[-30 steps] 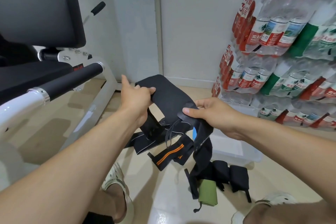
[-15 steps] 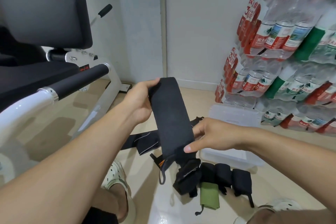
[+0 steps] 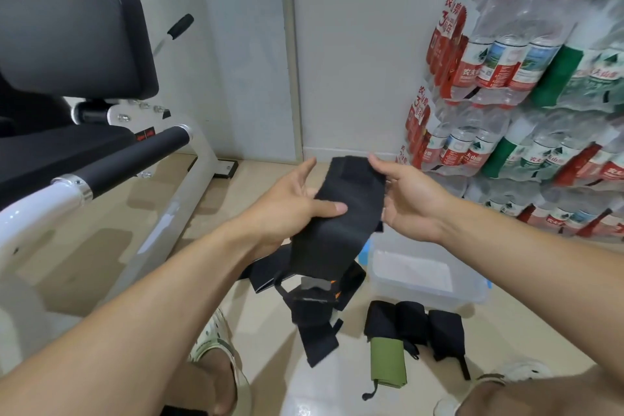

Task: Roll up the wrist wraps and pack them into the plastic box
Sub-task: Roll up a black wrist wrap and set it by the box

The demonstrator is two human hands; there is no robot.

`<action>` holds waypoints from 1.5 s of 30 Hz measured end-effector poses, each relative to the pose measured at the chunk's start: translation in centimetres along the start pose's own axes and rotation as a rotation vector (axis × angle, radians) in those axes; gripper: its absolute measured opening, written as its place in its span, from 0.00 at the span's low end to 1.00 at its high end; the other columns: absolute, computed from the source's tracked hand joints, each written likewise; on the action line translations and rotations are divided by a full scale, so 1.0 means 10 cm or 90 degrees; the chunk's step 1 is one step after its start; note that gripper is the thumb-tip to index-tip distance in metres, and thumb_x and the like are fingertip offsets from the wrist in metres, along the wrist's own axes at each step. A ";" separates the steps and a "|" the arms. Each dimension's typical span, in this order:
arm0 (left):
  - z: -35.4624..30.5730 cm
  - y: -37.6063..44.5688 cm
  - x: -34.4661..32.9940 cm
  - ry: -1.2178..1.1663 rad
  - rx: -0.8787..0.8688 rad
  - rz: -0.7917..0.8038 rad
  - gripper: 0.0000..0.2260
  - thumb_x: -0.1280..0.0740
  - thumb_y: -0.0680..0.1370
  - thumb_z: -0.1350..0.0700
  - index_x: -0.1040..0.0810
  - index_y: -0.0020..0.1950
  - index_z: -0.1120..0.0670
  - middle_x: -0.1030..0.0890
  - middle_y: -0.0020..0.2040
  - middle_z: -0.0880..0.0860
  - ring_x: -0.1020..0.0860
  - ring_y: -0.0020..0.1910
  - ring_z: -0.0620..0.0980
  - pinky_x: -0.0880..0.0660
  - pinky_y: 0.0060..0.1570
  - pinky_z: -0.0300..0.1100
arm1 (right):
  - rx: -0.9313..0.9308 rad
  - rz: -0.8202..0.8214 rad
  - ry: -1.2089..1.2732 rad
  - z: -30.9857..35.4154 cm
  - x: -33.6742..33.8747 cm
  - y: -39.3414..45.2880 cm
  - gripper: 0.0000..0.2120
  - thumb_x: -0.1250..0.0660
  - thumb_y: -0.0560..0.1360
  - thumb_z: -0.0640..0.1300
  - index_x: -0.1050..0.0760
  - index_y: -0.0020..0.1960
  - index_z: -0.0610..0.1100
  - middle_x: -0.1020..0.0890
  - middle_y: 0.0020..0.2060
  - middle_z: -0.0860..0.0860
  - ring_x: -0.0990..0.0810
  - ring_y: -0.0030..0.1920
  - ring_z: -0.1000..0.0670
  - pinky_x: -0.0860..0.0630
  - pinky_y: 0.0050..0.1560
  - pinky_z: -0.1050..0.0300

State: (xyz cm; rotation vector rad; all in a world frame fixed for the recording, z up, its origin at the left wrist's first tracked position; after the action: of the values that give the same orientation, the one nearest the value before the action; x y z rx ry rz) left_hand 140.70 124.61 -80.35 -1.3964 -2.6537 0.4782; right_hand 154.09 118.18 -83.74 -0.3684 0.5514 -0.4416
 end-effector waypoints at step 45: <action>-0.27 -0.05 0.07 0.141 -0.226 -0.070 0.17 0.21 0.72 0.52 0.17 0.59 0.51 0.14 0.54 0.47 0.17 0.56 0.45 0.24 0.62 0.41 | 0.080 0.105 -0.048 0.21 -0.16 -0.26 0.25 0.29 0.72 0.37 0.27 0.68 0.35 0.15 0.58 0.39 0.13 0.52 0.48 0.17 0.48 0.61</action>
State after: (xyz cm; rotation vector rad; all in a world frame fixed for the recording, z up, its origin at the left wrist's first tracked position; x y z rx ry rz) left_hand 140.55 125.54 -77.70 -1.2828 -2.6986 -0.1595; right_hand 153.32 117.26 -80.23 -0.2158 0.4734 -0.2997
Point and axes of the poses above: each hand's wrist, its own y-axis towards the middle knuckle, its own x-axis out of the back of the hand, z = x × y, the point moved 9 cm from there along y, towards the middle knuckle
